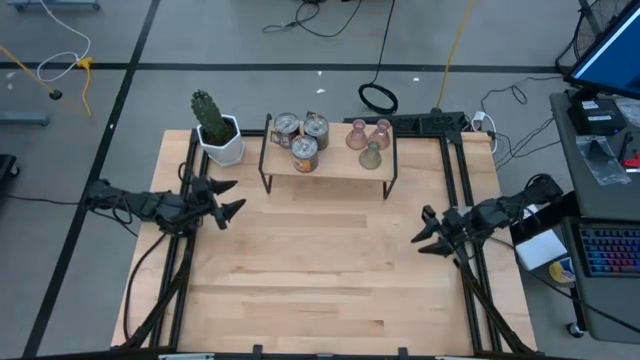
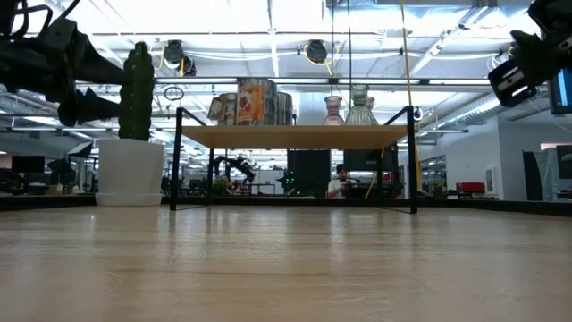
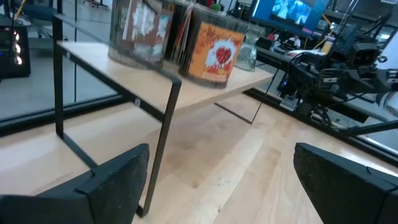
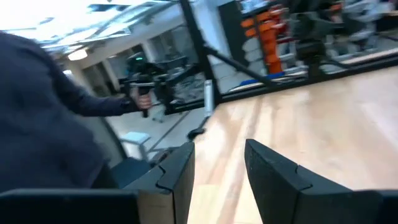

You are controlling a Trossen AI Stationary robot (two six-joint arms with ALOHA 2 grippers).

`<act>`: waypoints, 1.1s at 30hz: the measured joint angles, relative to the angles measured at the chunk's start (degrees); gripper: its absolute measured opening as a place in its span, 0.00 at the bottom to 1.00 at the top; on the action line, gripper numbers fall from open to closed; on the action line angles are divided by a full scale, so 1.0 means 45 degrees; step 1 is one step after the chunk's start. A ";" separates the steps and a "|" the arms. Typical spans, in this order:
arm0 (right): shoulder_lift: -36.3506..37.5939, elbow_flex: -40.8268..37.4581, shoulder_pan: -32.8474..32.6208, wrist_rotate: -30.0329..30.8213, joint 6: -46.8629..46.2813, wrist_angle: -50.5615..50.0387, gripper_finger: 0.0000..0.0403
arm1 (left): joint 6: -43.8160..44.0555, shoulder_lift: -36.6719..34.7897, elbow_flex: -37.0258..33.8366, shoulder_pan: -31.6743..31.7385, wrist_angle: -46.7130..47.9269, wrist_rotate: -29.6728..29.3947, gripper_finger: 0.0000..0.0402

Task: Pick & Place candle stick holders
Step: Return to Home Position

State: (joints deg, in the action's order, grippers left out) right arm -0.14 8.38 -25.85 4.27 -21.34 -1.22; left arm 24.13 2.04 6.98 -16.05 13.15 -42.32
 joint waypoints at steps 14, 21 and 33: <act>0.0000 -0.0583 -0.0003 -0.1601 0.0285 0.0807 0.33 | -0.0454 -0.0390 -0.0304 0.0007 0.0145 -0.0139 0.98; 0.0000 -0.0646 0.0000 -0.1524 0.1015 0.0908 0.33 | -0.0045 -0.0369 -0.0304 -0.0034 0.0109 0.0418 0.98; 0.0000 -0.1484 -0.0001 -0.1941 0.0666 0.1749 0.33 | -0.0398 -0.0364 -0.0712 -0.0034 -0.1617 0.4757 0.98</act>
State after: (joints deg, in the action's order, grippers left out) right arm -0.14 1.70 -25.85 -4.47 -18.35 6.65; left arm 22.33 0.41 3.77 -16.21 5.87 -20.91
